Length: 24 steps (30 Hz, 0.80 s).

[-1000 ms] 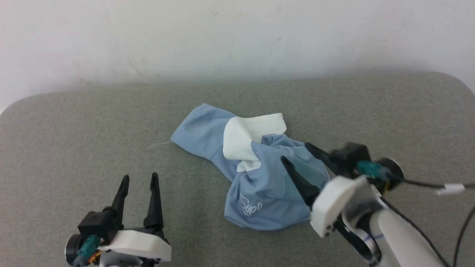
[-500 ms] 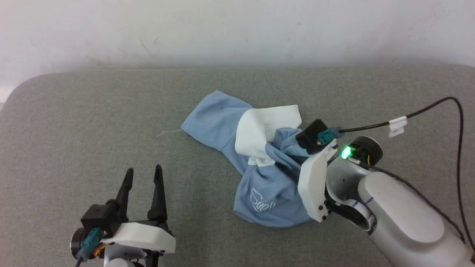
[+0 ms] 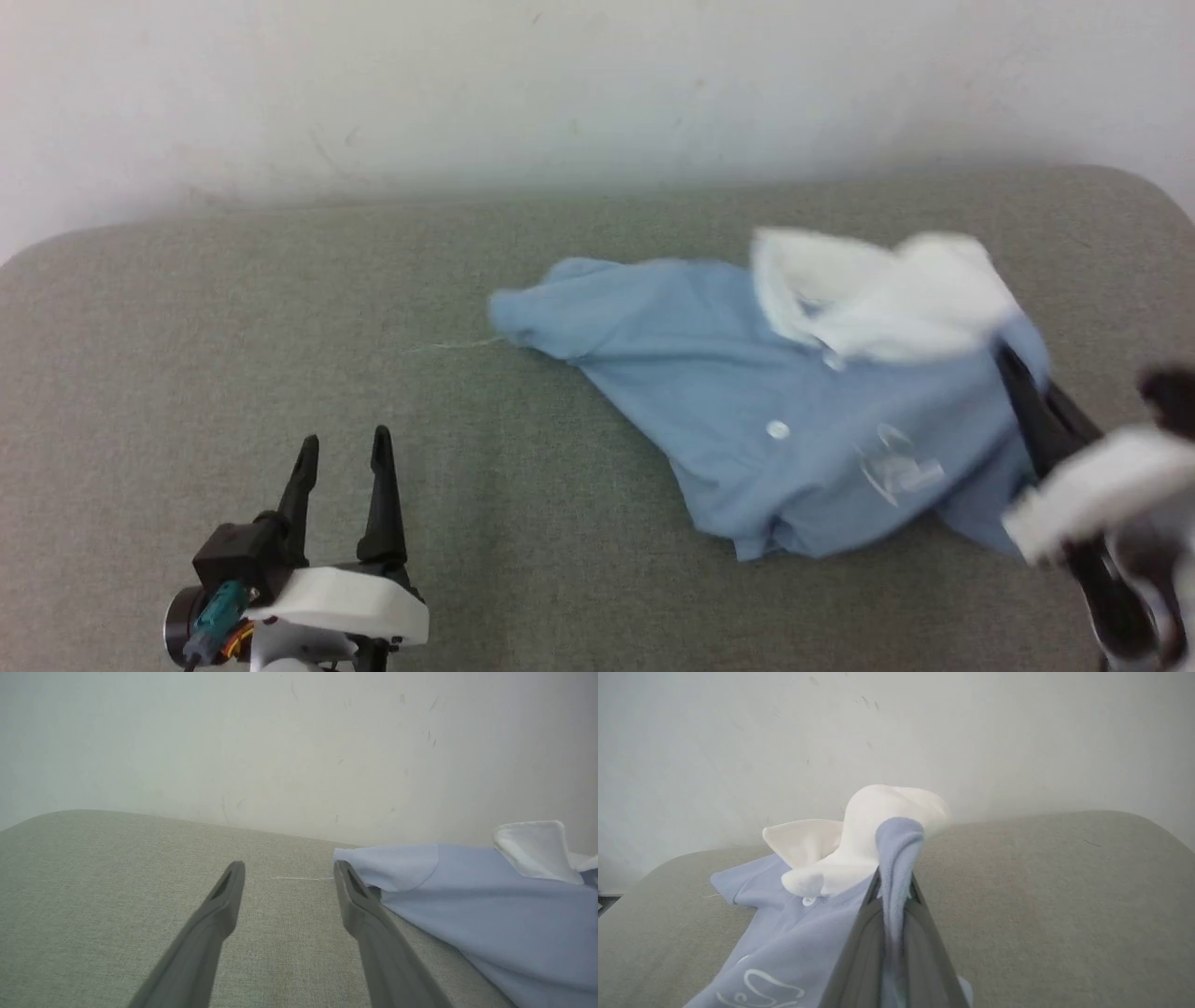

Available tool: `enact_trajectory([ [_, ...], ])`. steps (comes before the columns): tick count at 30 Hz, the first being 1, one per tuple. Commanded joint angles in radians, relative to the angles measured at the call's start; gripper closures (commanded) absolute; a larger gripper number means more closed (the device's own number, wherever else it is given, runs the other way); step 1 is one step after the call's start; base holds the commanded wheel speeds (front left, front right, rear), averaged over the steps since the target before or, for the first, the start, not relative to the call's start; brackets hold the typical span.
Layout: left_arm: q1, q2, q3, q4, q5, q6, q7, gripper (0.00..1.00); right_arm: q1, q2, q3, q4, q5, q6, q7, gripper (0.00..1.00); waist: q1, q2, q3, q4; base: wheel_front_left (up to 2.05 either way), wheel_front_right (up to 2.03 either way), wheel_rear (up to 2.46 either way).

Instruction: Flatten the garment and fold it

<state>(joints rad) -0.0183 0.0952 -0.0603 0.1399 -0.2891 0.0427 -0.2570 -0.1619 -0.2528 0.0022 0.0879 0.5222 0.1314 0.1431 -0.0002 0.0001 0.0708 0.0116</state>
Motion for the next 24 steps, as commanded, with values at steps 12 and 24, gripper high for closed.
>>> enact_trajectory([
  [12,0.016,0.019,0.003,0.022,-0.004,-0.012,-0.003,0.0,0.319,0.187,-0.225,0.007,-0.133,-0.001,0.004,0.0,0.0002,-0.0001,-0.018,-0.032,0.0,0.0,0.0],
  [24,0.035,0.02,-0.002,0.04,-0.02,-0.004,0.014,0.0,0.288,0.202,-0.239,-0.179,-0.353,-0.001,-0.229,0.0,0.0002,-0.0001,-0.049,-0.021,0.0,0.0,0.0],
])
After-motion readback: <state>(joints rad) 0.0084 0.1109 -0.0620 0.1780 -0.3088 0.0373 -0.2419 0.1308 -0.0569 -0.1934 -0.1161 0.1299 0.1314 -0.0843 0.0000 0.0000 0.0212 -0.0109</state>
